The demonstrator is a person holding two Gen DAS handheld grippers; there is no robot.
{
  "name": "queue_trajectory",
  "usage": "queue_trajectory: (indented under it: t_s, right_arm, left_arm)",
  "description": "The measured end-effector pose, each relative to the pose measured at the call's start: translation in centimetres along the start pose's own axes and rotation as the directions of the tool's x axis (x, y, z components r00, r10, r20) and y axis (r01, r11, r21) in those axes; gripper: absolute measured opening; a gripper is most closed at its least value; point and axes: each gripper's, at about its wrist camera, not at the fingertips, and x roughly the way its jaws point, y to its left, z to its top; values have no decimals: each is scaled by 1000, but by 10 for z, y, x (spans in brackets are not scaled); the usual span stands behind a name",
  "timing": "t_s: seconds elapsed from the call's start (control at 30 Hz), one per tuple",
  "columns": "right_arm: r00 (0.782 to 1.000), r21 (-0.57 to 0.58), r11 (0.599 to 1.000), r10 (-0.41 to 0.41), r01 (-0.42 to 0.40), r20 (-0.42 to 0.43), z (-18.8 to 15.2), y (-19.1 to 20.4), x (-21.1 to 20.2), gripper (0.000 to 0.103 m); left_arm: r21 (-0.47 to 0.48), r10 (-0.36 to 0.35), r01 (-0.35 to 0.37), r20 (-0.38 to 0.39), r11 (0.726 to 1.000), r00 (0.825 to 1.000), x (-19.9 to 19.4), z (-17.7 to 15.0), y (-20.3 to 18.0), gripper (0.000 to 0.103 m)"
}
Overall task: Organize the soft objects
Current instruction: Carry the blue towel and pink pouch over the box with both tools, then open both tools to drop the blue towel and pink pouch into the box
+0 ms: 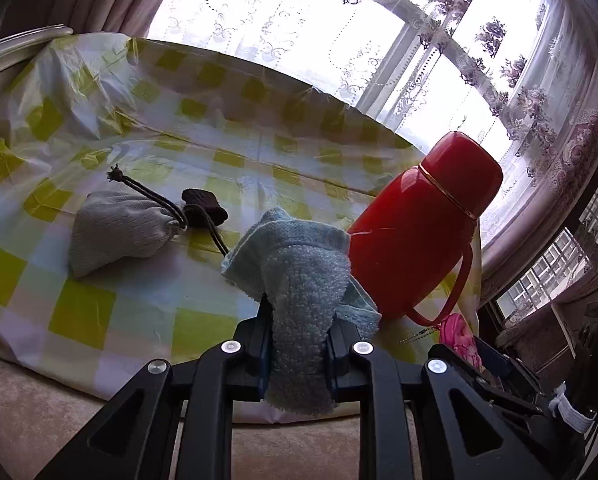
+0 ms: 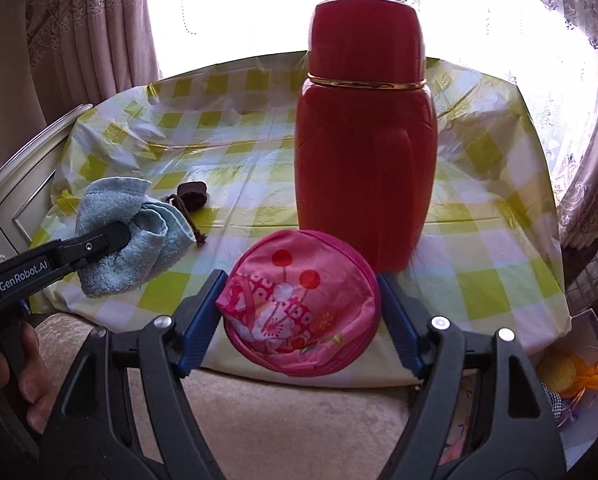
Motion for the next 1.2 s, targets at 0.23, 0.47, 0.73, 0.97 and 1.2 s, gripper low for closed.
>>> queue_trajectory:
  t_s: [0.23, 0.47, 0.73, 0.97, 1.2]
  right_arm:
    - [994, 97, 990, -103, 106, -39, -30, -67, -34, 77]
    - [977, 181, 961, -194, 208, -90, -55, -131, -53, 77]
    - [964, 278, 924, -239, 262, -115, -66, -177, -65, 77]
    - [966, 299, 920, -232, 255, -110, -62, -194, -68, 78]
    - [968, 298, 921, -225, 249, -112, -58, -205, -70, 84]
  left_arm:
    - [93, -104, 111, -75, 989, 992, 12, -24, -62, 21]
    - [160, -181, 205, -148, 966, 972, 23, -45, -114, 22]
    - [198, -242, 287, -223, 937, 944, 34, -60, -155, 22]
    - [228, -273, 338, -275, 913, 922, 44, -69, -187, 22]
    - [222, -293, 374, -325, 901, 899, 57, -76, -203, 32]
